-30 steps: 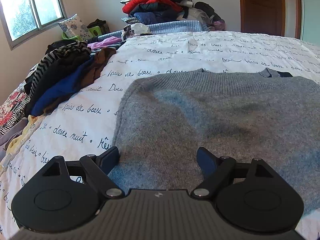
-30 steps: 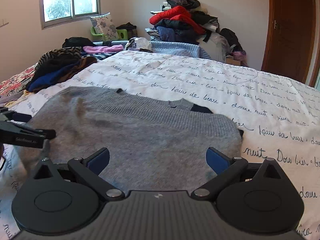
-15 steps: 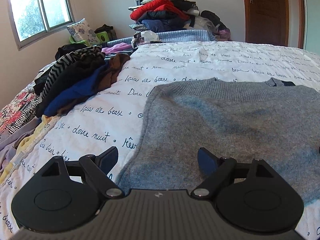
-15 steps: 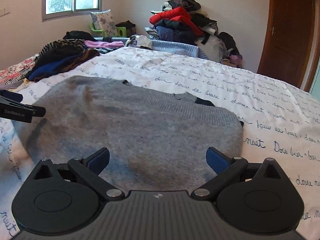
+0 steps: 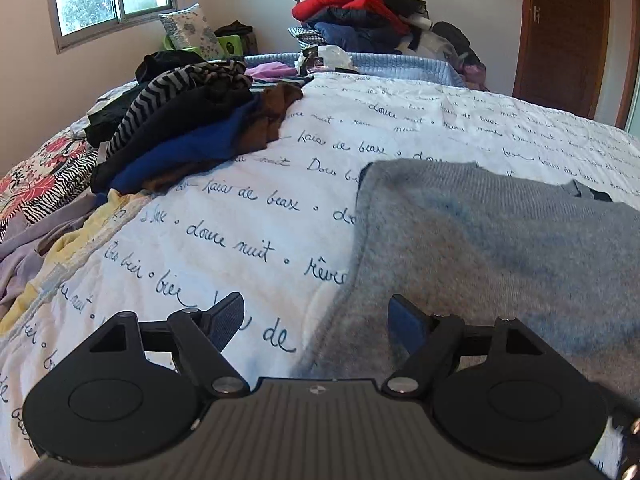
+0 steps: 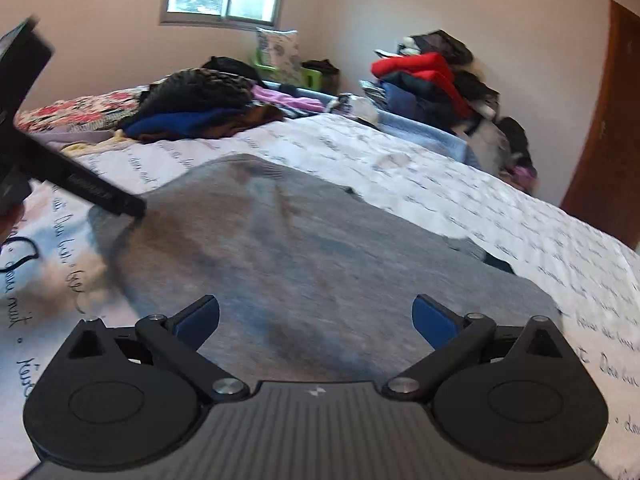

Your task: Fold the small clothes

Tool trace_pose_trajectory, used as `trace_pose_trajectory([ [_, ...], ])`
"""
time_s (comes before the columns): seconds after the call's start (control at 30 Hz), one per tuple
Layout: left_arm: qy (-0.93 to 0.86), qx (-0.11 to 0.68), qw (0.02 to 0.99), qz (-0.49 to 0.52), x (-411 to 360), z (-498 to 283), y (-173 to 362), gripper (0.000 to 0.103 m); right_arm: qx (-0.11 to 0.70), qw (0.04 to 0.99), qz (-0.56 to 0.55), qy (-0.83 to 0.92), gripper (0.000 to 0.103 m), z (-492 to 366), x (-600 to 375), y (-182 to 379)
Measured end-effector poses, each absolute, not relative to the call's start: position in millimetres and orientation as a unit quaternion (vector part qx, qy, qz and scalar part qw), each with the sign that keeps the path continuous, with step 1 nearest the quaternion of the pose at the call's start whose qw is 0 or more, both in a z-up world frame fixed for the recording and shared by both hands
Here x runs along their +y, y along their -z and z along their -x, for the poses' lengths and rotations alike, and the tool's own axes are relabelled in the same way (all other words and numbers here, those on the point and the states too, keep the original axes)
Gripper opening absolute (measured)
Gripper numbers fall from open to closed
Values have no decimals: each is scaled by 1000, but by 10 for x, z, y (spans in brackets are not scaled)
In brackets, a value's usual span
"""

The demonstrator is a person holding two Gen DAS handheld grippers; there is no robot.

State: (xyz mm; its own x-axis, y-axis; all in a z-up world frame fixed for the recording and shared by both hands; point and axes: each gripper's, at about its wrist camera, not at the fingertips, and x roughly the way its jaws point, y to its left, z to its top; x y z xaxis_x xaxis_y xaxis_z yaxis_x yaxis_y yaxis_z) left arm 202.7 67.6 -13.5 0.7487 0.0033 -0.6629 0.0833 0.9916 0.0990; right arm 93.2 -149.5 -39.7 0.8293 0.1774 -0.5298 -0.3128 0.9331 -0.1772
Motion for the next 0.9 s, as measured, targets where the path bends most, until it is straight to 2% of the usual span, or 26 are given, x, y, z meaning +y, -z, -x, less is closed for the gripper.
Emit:
trace_pose_trajectory([
  [0.23, 17, 351, 932, -87, 543, -2240, 69, 85, 264, 935, 167, -170, 103, -941, -1007, 559],
  [0.63, 4, 352, 931, -96, 369, -2313, 139, 87, 266, 936, 170, -154, 103, -947, -955, 596],
  [0.9, 2, 347, 933, -96, 465, -2421, 83, 87, 235, 931, 249, -128, 103, -872, -725, 715],
])
